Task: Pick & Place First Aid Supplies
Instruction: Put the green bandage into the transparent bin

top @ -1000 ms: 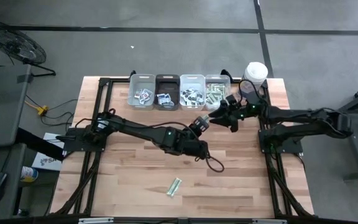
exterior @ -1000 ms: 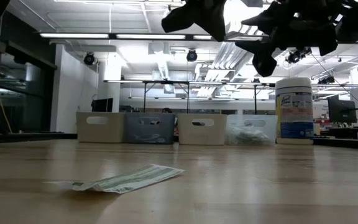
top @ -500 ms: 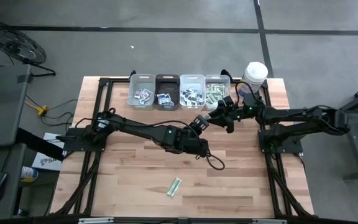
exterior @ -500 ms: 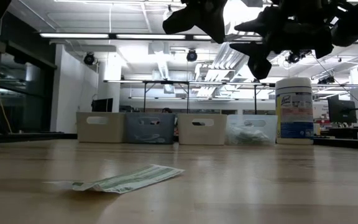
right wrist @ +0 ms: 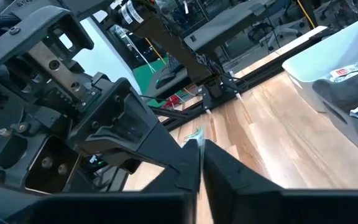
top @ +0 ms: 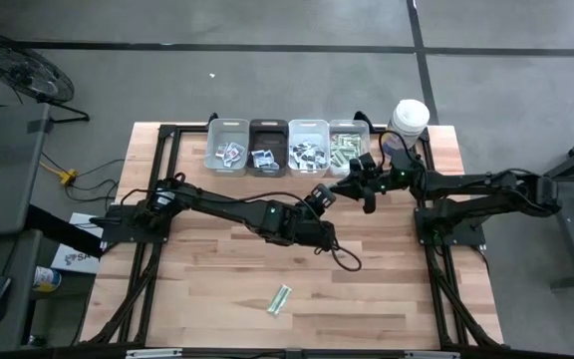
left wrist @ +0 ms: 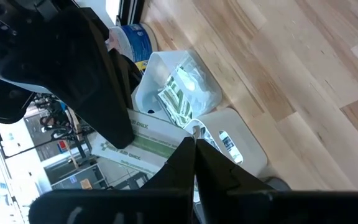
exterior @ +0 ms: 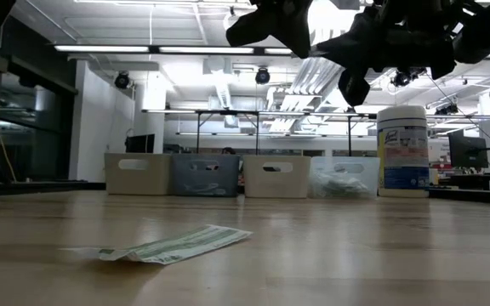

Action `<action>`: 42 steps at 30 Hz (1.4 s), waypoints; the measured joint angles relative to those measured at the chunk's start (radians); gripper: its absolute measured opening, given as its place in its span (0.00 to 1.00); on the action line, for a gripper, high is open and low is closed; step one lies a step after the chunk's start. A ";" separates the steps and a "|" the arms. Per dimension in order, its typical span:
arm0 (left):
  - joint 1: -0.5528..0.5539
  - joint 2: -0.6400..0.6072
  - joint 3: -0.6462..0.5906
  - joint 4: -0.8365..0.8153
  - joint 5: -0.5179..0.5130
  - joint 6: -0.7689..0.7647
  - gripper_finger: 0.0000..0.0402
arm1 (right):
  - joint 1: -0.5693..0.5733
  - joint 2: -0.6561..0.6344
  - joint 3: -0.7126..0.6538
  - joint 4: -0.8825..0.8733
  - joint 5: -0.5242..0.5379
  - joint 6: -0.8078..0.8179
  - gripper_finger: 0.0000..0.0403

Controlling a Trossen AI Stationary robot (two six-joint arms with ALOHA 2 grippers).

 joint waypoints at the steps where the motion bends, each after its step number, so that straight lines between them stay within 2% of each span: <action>1: 0.000 0.000 0.000 0.000 0.000 0.000 0.00 | 0.000 0.000 0.000 0.000 -0.001 -0.001 0.03; 11: 0.000 0.000 0.000 -0.004 0.023 -0.006 0.02 | -0.001 0.000 0.000 -0.006 -0.002 0.004 0.00; 19: 0.000 -0.020 -0.001 -0.052 0.030 -0.091 0.23 | -0.061 0.000 0.000 -0.061 0.008 0.007 0.00; 24: 0.000 -0.045 0.000 -0.182 0.049 -0.228 0.33 | -0.128 -0.009 0.000 -0.090 -0.002 -0.008 0.00; 33: 0.000 -0.096 -0.003 -0.455 0.071 -0.591 0.34 | -0.311 -0.052 0.000 -0.198 -0.019 -0.037 0.00; 35: 0.000 -0.106 -0.010 -0.512 0.069 -0.647 0.34 | -0.355 -0.053 0.000 -0.230 0.000 -0.023 0.00; 42: 0.000 -0.145 -0.129 -0.532 0.048 -0.791 0.34 | -0.459 -0.045 0.000 -0.390 0.103 -0.018 0.00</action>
